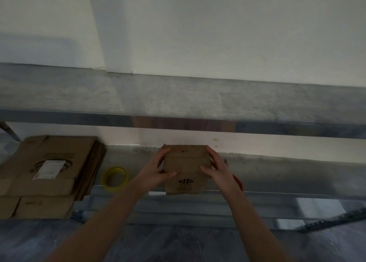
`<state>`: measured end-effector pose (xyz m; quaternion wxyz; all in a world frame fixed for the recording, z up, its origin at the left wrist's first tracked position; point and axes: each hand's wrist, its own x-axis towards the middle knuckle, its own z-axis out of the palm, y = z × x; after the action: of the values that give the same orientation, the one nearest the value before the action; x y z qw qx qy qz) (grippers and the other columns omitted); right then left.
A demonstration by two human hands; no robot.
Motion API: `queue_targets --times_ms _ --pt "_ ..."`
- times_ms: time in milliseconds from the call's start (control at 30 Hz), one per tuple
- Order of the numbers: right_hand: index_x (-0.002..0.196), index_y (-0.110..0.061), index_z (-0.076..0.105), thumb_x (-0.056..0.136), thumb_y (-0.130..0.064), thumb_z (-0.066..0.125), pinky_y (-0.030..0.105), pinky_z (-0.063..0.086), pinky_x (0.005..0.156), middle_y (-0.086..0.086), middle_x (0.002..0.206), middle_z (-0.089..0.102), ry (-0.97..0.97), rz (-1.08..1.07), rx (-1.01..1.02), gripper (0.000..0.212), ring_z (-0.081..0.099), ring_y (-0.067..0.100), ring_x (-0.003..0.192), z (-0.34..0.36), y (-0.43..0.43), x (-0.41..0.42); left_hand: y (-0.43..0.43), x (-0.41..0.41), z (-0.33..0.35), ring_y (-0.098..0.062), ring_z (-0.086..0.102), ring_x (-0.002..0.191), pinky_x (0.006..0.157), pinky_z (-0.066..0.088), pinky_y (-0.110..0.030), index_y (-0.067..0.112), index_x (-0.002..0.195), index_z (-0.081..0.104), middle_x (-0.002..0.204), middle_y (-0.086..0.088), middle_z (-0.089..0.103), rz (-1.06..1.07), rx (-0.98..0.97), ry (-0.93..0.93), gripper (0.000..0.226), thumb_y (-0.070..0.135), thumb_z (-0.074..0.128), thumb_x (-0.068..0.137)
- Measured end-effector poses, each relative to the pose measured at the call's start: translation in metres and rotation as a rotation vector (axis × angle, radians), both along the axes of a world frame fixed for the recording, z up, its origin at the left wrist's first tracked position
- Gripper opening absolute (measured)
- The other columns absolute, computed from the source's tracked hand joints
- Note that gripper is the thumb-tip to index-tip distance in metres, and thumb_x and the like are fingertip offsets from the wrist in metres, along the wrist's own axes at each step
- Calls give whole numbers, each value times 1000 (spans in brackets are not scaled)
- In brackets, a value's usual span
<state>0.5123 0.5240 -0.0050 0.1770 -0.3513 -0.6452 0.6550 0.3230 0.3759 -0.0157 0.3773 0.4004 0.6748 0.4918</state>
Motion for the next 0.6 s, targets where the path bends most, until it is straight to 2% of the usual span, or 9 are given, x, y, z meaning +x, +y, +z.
queue_targets --times_ms 67,200,233,300,333,400,467,533,600 --pt "147 -31 38 92 -11 66 41 45 108 -2 143 48 4 -4 -17 64 47 15 130 4 4 -9 7 -4 2 3 26 134 100 36 -10 40 142 32 150 26 14 23 -15 -80 79 31 76 77" --pt "145 -35 38 94 -17 64 38 47 106 -2 144 47 13 9 -45 60 47 15 130 -1 9 -13 17 -14 -1 -7 21 140 113 32 -31 33 148 26 158 17 6 12 -62 0 80 34 70 82" --pt "144 -38 37 94 -20 64 32 49 103 -3 144 46 3 26 -21 60 47 12 129 -3 10 -12 18 -15 -3 -8 21 141 113 33 -30 32 148 26 157 17 6 7 -56 24 80 35 69 82" --pt "143 -43 34 93 -30 63 20 48 97 -7 144 44 -38 74 62 59 45 8 129 -7 10 -9 16 -17 -5 -5 20 140 108 35 -20 31 148 27 153 22 8 2 -51 96 82 43 68 78" --pt "142 -46 32 92 -36 63 20 46 99 -8 146 43 -60 93 110 60 43 8 131 -8 10 -7 15 -17 -6 -3 19 139 108 34 -20 31 148 27 150 24 9 10 -61 175 84 49 66 76" --pt "142 -50 29 86 -50 62 28 39 109 -9 153 34 -122 124 219 65 36 12 139 -10 12 -3 13 -20 -9 -1 18 137 112 28 -26 33 148 27 149 26 10 31 -99 398 88 64 60 73" --pt "147 -49 26 85 -59 60 37 29 116 -9 162 14 -236 147 353 72 25 16 145 -9 16 -1 12 -23 -7 -3 15 139 114 20 -30 36 149 22 153 25 9 18 -151 556 90 74 50 72" --pt "150 -47 24 86 -61 59 48 31 116 -13 164 1 -314 158 471 75 21 20 147 -6 18 -1 12 -23 -2 -6 7 143 116 13 -32 38 151 13 157 21 4 -39 -204 622 88 74 45 77" --pt "151 -43 22 88 -59 58 53 32 115 -13 164 -1 -382 170 603 74 18 23 148 -1 18 -2 11 -21 6 -10 -1 146 117 7 -36 37 151 6 159 17 -2 -90 -263 700 83 68 45 85"
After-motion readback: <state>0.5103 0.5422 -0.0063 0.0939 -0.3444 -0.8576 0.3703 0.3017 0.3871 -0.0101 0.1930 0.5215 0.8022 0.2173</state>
